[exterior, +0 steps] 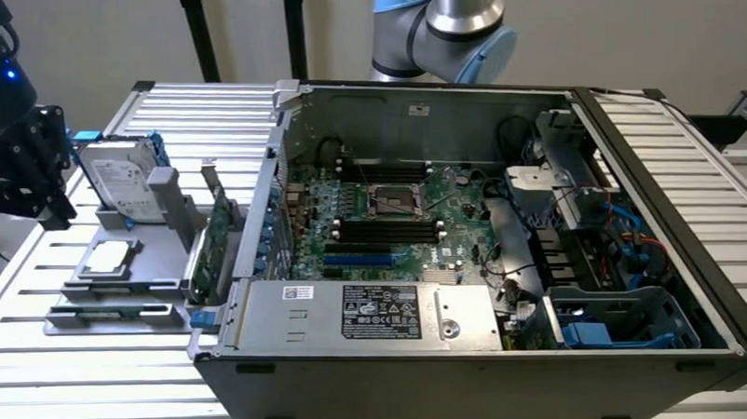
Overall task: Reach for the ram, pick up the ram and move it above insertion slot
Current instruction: 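Pick up the ram and move it above insertion slot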
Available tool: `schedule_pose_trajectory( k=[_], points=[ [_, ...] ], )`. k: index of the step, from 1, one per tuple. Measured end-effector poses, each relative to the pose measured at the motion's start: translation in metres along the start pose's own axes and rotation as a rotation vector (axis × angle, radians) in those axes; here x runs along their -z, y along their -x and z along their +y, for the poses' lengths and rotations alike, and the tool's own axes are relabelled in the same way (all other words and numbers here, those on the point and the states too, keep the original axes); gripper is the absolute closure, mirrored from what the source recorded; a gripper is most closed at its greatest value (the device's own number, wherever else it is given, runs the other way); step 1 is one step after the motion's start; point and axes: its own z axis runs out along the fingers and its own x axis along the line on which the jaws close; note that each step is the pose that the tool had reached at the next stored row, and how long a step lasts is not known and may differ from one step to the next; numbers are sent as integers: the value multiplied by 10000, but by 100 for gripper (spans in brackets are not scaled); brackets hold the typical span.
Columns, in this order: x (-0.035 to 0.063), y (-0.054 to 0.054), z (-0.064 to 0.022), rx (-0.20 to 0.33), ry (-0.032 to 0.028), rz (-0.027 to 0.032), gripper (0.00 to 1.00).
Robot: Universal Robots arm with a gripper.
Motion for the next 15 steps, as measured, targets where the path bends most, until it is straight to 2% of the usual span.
schedule_pose_trajectory(
  k=[1, 4, 5, 15],
  points=[
    [-1, 0, 0, 19, 0, 1, 76],
    [-16, 0, -1, 69, 0, 2, 70],
    [-26, 0, -1, 85, 0, 3, 64],
    [-201, -10, -6, 221, -1, 8, 64]
  ],
)
